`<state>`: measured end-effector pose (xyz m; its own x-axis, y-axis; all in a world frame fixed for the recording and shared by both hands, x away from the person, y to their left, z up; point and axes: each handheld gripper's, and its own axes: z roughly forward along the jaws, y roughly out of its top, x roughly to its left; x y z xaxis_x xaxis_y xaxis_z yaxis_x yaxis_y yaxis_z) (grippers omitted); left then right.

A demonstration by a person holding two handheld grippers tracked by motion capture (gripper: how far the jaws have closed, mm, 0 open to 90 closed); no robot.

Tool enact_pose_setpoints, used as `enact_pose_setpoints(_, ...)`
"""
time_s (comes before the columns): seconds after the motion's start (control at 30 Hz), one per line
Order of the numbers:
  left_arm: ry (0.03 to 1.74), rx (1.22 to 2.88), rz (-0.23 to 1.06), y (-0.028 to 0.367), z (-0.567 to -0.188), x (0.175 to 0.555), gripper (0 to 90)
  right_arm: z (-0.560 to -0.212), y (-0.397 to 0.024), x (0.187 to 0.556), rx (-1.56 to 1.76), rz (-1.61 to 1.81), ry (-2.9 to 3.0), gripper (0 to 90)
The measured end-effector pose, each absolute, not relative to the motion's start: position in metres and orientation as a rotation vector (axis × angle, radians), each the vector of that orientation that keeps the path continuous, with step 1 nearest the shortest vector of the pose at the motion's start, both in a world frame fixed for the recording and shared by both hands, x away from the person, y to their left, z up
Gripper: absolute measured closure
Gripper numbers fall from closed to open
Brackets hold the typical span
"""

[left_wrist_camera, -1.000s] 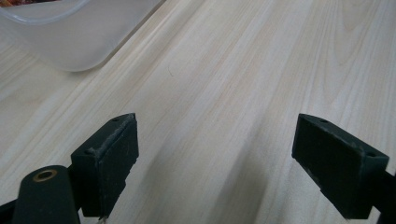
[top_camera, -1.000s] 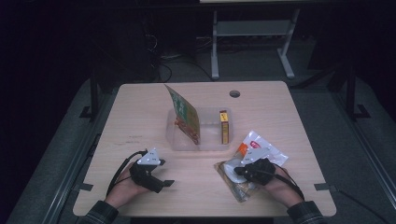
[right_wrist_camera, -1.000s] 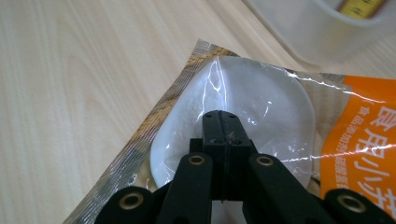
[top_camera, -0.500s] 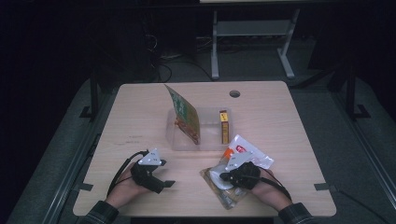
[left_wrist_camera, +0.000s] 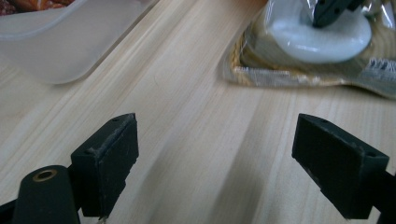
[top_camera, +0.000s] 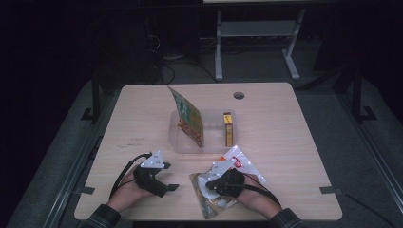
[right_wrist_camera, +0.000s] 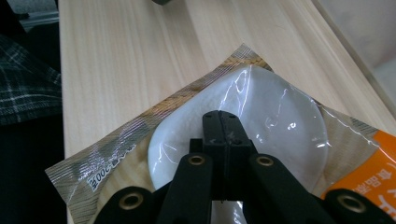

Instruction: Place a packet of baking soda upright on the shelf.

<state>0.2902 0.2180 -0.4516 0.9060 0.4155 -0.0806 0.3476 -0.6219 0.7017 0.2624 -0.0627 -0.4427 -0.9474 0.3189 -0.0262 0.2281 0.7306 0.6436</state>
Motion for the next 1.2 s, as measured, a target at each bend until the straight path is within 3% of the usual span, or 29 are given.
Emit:
enact_pose_setpoints(0.13,0.515,2.271,0.101,0.213,-0.448,0.291,14.5,-0.440,-0.066,0.263,0.459,1.042,2.799,89.0)
enact_pose_setpoints(0.7,0.335,2.220,-0.019,0.139,-0.440,0.310,20.7,-0.410,-0.154,0.276,0.833,1.185,2.554,47.5)
enact_pose_setpoints(1.07,0.333,2.256,-0.271,0.098,-0.465,0.328,38.3,-0.409,-0.180,0.273,0.910,1.219,2.474,40.2)
enact_pose_setpoints(1.2,0.293,2.265,-0.306,0.100,-0.464,0.329,59.9,-0.408,-0.182,0.272,0.928,1.226,2.466,39.6)
